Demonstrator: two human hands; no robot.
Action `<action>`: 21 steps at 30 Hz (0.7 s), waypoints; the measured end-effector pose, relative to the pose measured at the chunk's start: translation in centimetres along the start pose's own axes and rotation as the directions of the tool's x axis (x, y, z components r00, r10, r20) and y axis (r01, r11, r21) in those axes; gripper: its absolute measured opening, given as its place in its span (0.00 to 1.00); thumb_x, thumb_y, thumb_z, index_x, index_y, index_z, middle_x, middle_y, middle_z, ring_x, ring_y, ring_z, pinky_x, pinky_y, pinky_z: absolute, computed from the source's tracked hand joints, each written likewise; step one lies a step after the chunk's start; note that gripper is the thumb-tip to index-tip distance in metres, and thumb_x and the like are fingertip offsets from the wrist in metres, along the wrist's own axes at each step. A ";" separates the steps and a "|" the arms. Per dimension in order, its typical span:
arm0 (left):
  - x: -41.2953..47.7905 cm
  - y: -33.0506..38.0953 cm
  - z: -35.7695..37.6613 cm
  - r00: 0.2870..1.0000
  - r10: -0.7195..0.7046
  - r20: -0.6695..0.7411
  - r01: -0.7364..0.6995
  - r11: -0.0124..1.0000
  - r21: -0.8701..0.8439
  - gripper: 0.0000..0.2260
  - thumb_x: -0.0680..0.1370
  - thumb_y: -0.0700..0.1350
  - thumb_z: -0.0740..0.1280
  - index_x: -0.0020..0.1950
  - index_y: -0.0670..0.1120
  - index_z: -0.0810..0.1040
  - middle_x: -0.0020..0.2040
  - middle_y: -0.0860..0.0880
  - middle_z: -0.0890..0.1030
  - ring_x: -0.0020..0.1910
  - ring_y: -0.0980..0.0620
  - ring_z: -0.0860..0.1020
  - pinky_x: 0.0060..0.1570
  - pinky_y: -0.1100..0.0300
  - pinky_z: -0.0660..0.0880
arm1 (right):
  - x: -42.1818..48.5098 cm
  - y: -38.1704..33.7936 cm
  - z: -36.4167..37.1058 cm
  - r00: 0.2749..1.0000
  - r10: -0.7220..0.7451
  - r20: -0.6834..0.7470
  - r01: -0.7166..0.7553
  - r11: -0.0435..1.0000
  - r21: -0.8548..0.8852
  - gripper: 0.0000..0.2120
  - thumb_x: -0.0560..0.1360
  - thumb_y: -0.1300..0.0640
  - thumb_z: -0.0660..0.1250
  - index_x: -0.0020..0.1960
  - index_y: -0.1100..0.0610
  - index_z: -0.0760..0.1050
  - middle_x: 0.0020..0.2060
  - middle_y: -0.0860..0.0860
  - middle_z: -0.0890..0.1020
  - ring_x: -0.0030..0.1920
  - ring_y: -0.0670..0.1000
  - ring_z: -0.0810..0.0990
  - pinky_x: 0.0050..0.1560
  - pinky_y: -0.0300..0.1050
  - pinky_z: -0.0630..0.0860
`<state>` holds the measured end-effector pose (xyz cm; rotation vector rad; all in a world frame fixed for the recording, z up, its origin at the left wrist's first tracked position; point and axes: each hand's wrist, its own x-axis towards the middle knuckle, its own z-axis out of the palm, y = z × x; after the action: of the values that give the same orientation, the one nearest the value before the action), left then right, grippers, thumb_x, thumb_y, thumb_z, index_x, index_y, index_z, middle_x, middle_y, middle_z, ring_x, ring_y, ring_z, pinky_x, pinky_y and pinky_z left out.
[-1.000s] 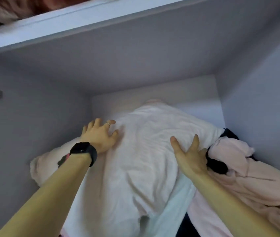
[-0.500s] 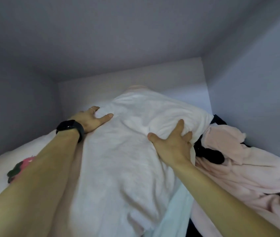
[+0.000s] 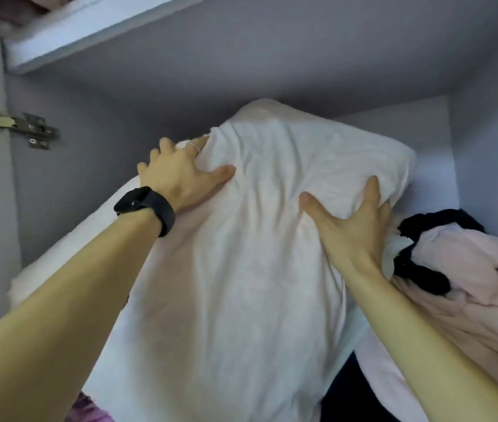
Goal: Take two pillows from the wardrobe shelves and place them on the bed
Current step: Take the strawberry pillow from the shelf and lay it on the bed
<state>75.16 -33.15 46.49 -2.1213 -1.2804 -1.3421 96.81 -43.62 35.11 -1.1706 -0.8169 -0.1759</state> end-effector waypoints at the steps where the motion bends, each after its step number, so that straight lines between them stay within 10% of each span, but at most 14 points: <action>1: -1.2 -0.2 -1.3 0.999 -0.021 -0.028 0.021 1.000 -0.002 0.37 0.69 0.76 0.61 0.76 0.66 0.64 0.68 0.45 0.70 0.67 0.39 0.69 0.68 0.39 0.62 | -0.6 -0.5 -0.2 0.999 -0.025 0.020 0.024 1.000 0.020 0.58 0.64 0.31 0.75 0.82 0.46 0.46 0.82 0.52 0.51 0.80 0.56 0.57 0.70 0.44 0.57; 21: -30.5 -8.8 -12.6 0.894 -0.361 -0.267 0.348 0.933 -0.097 0.36 0.66 0.73 0.67 0.72 0.67 0.64 0.57 0.51 0.64 0.62 0.44 0.69 0.61 0.52 0.57 | -23.2 -0.8 -1.9 0.956 -0.188 0.227 0.126 0.958 0.259 0.51 0.67 0.42 0.78 0.82 0.48 0.54 0.80 0.52 0.60 0.79 0.48 0.60 0.77 0.55 0.63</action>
<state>56.21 -52.38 25.58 -1.6919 -1.5734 -1.7627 80.91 -52.06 20.37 -0.9060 -1.1241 -0.0572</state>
